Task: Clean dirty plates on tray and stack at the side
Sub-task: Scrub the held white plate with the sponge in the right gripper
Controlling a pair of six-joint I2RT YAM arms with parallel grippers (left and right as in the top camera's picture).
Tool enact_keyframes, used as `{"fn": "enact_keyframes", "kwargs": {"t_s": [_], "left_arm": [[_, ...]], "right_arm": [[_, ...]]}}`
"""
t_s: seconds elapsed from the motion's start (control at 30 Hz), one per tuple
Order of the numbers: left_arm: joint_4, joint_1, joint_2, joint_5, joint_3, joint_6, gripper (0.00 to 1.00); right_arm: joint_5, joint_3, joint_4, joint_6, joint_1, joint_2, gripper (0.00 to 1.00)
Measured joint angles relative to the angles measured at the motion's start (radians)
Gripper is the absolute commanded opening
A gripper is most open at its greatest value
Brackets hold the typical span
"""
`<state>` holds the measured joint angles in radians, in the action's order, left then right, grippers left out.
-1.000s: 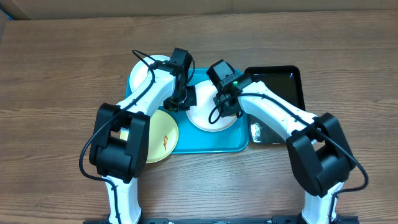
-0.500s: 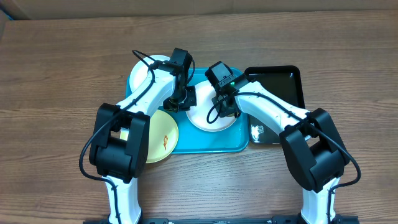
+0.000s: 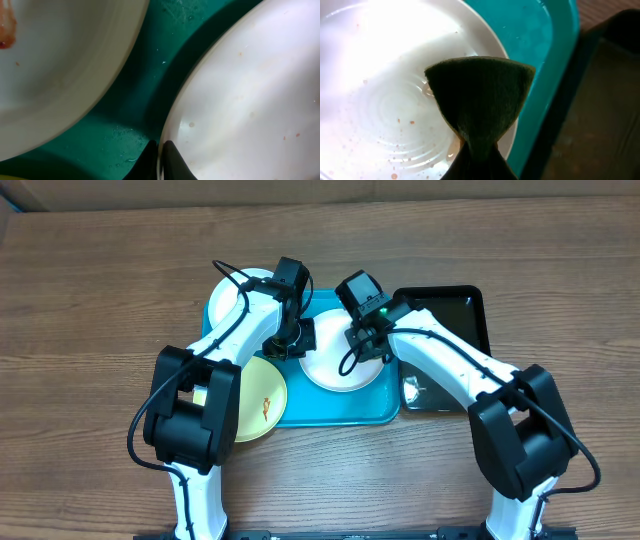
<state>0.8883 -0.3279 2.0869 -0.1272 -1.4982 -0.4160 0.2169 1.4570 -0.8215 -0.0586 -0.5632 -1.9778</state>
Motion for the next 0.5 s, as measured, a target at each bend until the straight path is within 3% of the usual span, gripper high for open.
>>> {"fn": "enact_keyframes", "kwargs": {"t_s": [0.5], "left_arm": [[0.014, 0.000, 0.000, -0.003, 0.000, 0.000, 0.04]], "right_arm": [[0.004, 0.000, 0.060, 0.003, 0.000, -0.094, 0.04]]}}
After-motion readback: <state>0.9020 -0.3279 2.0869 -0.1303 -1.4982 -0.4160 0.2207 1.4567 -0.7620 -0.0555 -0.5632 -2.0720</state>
